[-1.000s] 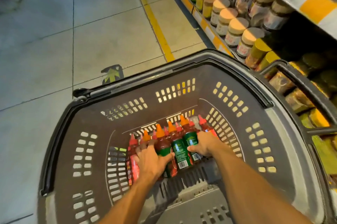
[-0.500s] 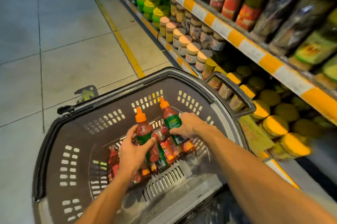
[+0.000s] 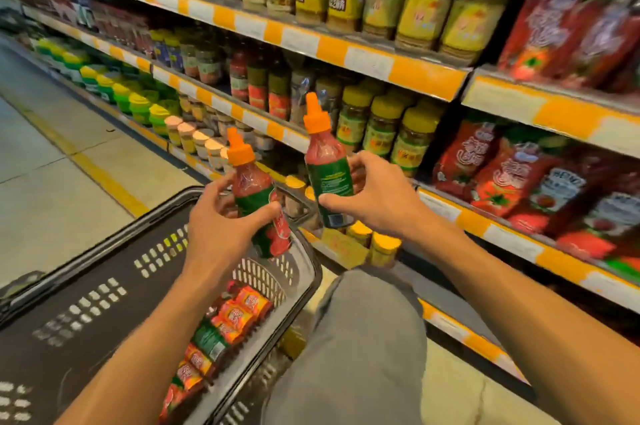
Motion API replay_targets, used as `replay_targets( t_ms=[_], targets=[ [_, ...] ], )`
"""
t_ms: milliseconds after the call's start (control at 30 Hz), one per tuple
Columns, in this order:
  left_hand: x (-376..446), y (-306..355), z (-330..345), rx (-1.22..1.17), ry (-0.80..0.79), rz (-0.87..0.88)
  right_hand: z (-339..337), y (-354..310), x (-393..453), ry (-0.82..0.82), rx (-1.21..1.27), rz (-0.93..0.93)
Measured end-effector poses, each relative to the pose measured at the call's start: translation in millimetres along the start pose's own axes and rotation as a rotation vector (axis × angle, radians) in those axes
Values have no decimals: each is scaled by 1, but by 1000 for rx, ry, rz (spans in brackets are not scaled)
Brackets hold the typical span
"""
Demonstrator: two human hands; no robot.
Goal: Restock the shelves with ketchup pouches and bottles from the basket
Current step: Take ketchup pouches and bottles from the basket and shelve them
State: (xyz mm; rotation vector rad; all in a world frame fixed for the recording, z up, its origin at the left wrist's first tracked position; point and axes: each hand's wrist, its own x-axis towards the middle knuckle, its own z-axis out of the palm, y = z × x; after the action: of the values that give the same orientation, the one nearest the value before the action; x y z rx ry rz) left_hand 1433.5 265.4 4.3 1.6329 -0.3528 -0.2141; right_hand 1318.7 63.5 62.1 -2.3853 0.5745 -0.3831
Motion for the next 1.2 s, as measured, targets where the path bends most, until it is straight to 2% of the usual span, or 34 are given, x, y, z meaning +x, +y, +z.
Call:
replay_targets(
  t_ms=[100,233,367,533,733,867,1200],
  targets=[
    [-12,38,42,0,-121,51,-55,28,-47,180,33,40],
    [-36,63,108,-41,-299,96,-88,84,-113,287,55,222],
    [-65,57,178,-3,-471,122,-84,146,-172,377,113,417],
    [-97,15,256,102,-654,46,-60,211,-223,454,117,618],
    [-131,-70,329,219,-704,-81,-12,281,-259,582,241,807],
    [-139,-122,364,296,-699,-121,25,320,-275,603,333,926],
    [-106,-204,431,349,-763,-49,57,377,-241,818,383,908]
  ],
)
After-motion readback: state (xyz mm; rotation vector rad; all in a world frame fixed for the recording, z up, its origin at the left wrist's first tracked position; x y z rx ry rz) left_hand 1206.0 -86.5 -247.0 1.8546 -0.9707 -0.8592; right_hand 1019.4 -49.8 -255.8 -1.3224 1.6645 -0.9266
